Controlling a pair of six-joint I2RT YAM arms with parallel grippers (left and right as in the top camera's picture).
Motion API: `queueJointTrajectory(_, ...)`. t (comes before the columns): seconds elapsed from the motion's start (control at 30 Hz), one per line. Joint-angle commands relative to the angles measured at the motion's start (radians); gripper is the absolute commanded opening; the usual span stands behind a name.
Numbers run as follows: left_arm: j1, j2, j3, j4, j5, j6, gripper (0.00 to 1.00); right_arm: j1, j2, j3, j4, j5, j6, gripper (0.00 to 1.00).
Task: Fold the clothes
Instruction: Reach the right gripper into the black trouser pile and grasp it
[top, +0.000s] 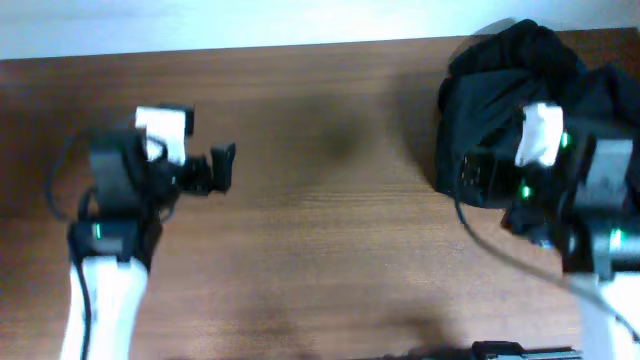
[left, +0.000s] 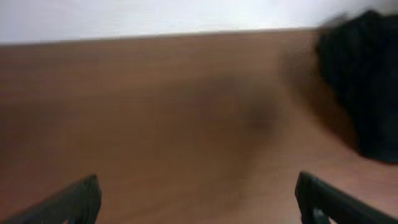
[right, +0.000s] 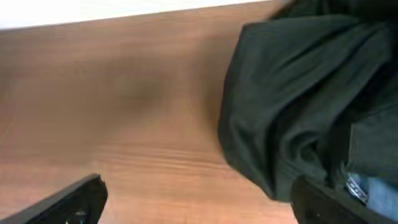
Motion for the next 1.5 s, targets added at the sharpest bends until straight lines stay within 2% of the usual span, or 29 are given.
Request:
queueJointTrajectory(0.0, 0.004, 0.130, 0.143, -0.032, 0.230, -0.002, 1.00, -0.006, 0.120, 0.129, -0.054, -0.018, 0.009, 0.99)
queueJointTrajectory(0.13, 0.004, 0.240, 0.169, 0.029, 0.364, -0.003, 0.99, -0.006, 0.232, 0.151, -0.092, -0.039, 0.008, 0.99)
queueJointTrajectory(0.23, 0.004, 0.303, 0.169, 0.033, 0.411, -0.002, 0.99, -0.006, 0.314, 0.151, -0.100, -0.033, -0.049, 0.99)
queueJointTrajectory(0.37, -0.004, 0.333, 0.169, 0.033, 0.403, 0.002, 0.99, -0.006, 0.375, 0.151, -0.104, 0.026, -0.047, 0.99)
queueJointTrajectory(0.5, -0.068, 0.339, 0.170, 0.033, 0.263, -0.016, 0.99, -0.006, 0.406, 0.154, -0.105, 0.176, -0.020, 0.99)
queueJointTrajectory(0.67, -0.210, 0.340, 0.194, 0.033, 0.011, -0.064, 0.99, -0.006, 0.408, 0.201, -0.119, 0.204, 0.010, 0.99)
queueJointTrajectory(0.87, -0.291, 0.348, 0.205, 0.052, -0.137, -0.143, 0.99, -0.006, 0.408, 0.240, -0.119, 0.253, 0.032, 0.99)
queueJointTrajectory(0.97, -0.283, 0.348, 0.208, 0.051, -0.173, -0.186, 0.99, 0.000, 0.436, 0.239, -0.098, 0.244, 0.053, 0.99)
queueJointTrajectory(1.03, -0.267, 0.348, 0.209, 0.051, -0.189, -0.233, 0.99, 0.013, 0.467, 0.239, -0.074, 0.262, 0.088, 0.94)
queueJointTrajectory(1.13, -0.238, 0.347, 0.209, 0.041, -0.195, -0.284, 0.99, 0.034, 0.520, 0.239, -0.035, 0.292, 0.150, 0.91)
queueJointTrajectory(1.47, -0.193, 0.347, 0.208, -0.033, -0.292, -0.282, 0.99, 0.126, 0.684, 0.239, 0.022, 0.442, 0.336, 0.86)
